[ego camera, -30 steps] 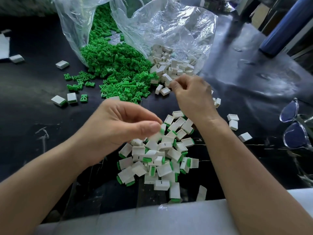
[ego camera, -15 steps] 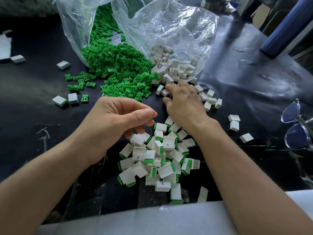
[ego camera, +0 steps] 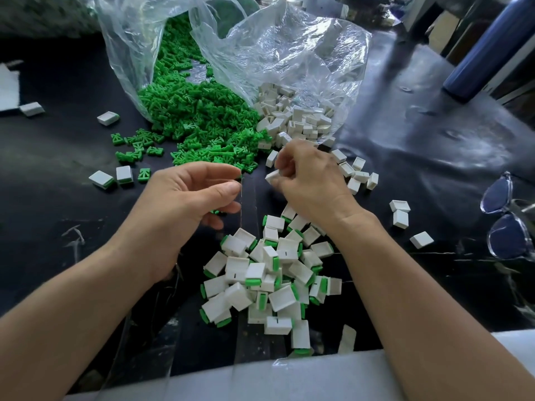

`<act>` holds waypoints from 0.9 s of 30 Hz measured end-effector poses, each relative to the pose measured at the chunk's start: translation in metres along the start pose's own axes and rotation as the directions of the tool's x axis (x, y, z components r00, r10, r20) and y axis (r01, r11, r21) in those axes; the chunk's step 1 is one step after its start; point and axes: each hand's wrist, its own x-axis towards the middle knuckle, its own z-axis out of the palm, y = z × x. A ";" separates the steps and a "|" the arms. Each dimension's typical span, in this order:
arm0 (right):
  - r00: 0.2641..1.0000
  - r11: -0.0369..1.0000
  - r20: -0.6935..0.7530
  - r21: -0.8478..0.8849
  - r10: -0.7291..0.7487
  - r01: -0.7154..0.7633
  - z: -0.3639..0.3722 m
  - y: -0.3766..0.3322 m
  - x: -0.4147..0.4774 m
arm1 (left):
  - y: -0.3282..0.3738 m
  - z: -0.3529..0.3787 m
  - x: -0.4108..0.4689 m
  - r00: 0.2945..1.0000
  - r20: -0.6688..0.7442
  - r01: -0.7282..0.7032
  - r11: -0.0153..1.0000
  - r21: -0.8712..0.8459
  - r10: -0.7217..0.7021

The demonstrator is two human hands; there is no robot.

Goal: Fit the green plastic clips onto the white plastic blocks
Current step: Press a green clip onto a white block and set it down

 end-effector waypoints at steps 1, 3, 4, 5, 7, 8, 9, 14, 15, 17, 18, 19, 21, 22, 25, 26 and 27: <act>1.000 0.999 0.005 0.053 -0.013 0.012 0.000 -0.001 -0.001 | -0.001 -0.001 0.001 1.000 -0.019 0.006 1.000 0.001 -0.006; 0.999 0.983 0.008 0.182 -0.032 0.030 -0.001 -0.005 -0.003 | -0.001 -0.002 0.003 0.999 -0.046 0.006 1.000 0.005 -0.005; 0.999 0.968 0.010 0.250 -0.044 0.040 -0.001 -0.008 -0.003 | -0.001 -0.003 0.004 0.998 -0.055 0.004 1.000 0.006 -0.003; 0.998 0.948 0.017 0.314 -0.060 0.051 -0.001 -0.011 -0.005 | -0.002 -0.003 0.004 0.998 -0.061 0.002 1.000 0.008 -0.002; 0.994 0.904 0.040 0.420 -0.105 0.079 0.000 -0.017 -0.009 | -0.002 -0.004 0.005 0.998 -0.059 0.001 1.000 0.015 0.000; 0.990 0.886 0.050 0.453 -0.135 0.098 0.001 -0.020 -0.011 | -0.002 -0.003 0.005 0.999 -0.049 0.000 1.000 0.020 0.001; 0.985 0.876 0.059 0.467 -0.165 0.119 0.002 -0.023 -0.014 | -0.002 -0.003 0.004 0.999 -0.032 0.000 1.000 0.022 0.001; 0.980 0.879 0.093 0.464 -0.175 0.113 0.004 -0.026 -0.018 | 0.000 -0.001 0.001 1.000 0.000 0.008 1.000 0.006 -0.008; 0.982 0.879 0.091 0.465 -0.162 0.102 0.004 -0.025 -0.017 | 0.000 -0.001 0.001 1.000 -0.014 0.014 1.000 0.000 -0.014; 0.989 0.889 0.062 0.449 -0.135 0.093 0.004 -0.024 -0.015 | 0.000 -0.002 0.002 0.998 -0.060 0.020 1.000 -0.013 -0.020; 0.992 0.902 0.038 0.421 -0.124 0.096 0.004 -0.023 -0.015 | 0.001 -0.002 0.003 0.996 -0.086 0.014 1.000 -0.021 -0.016; 0.993 0.923 0.017 0.370 -0.118 0.104 0.004 -0.021 -0.014 | 0.001 -0.003 0.004 0.994 -0.109 0.006 1.000 -0.029 -0.010; 0.990 0.971 0.030 0.200 -0.138 0.130 0.007 -0.018 -0.013 | 0.002 -0.005 0.005 0.990 -0.144 -0.004 0.999 -0.054 -0.004; 0.985 0.983 0.068 0.111 -0.157 0.149 0.009 -0.016 -0.013 | 0.003 -0.005 0.005 0.988 -0.154 -0.008 0.998 -0.069 -0.003; 0.963 0.974 0.181 -0.070 -0.200 0.216 0.017 -0.014 -0.012 | 0.003 -0.007 0.004 0.986 -0.169 -0.012 0.996 -0.083 -0.002; 0.956 0.966 0.207 -0.111 -0.209 0.235 0.020 -0.015 -0.012 | 0.003 -0.007 0.004 0.985 -0.174 -0.011 0.997 -0.081 -0.003; 0.949 0.957 0.232 -0.144 -0.214 0.251 0.021 -0.015 -0.011 | 0.003 -0.007 0.005 0.984 -0.178 -0.009 0.997 -0.080 -0.005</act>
